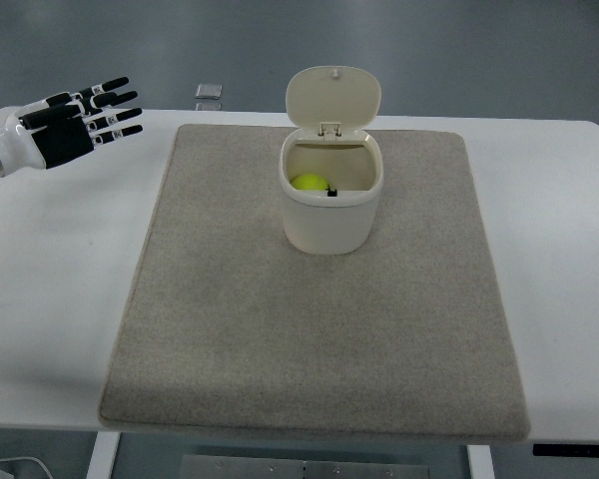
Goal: Put tennis ball into box with left hand
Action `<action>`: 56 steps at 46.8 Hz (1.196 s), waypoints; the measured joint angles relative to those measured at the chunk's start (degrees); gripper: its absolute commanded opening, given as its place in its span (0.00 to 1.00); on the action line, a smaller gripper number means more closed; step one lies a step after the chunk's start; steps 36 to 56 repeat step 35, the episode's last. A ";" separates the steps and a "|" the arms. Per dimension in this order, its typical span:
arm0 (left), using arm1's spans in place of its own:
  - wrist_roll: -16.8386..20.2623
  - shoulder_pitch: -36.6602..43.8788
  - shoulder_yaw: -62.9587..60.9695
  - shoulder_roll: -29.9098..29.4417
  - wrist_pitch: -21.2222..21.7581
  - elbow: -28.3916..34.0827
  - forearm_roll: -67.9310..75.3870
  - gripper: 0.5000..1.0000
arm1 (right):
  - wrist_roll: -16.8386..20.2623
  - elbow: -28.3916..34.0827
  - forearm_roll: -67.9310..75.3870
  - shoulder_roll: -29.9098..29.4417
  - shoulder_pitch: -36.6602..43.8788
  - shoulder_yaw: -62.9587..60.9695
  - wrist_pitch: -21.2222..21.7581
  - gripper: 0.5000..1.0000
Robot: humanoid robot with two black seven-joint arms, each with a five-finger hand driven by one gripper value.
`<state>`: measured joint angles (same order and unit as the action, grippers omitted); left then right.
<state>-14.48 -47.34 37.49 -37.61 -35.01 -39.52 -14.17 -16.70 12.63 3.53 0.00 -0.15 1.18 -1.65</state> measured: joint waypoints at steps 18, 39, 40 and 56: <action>-0.02 0.54 0.03 -0.01 0.02 0.42 -3.85 0.98 | 0.00 0.31 0.00 0.00 0.06 -0.25 -0.02 0.88; -0.02 0.82 -0.09 0.09 0.01 0.51 -3.86 0.99 | -0.56 0.29 0.75 0.00 0.07 -0.39 -0.75 0.88; -0.02 0.82 -0.09 0.09 0.01 0.51 -3.86 0.99 | -0.56 0.29 0.75 0.00 0.07 -0.39 -0.75 0.88; -0.02 0.82 -0.09 0.09 0.01 0.51 -3.86 0.99 | -0.56 0.29 0.75 0.00 0.07 -0.39 -0.75 0.88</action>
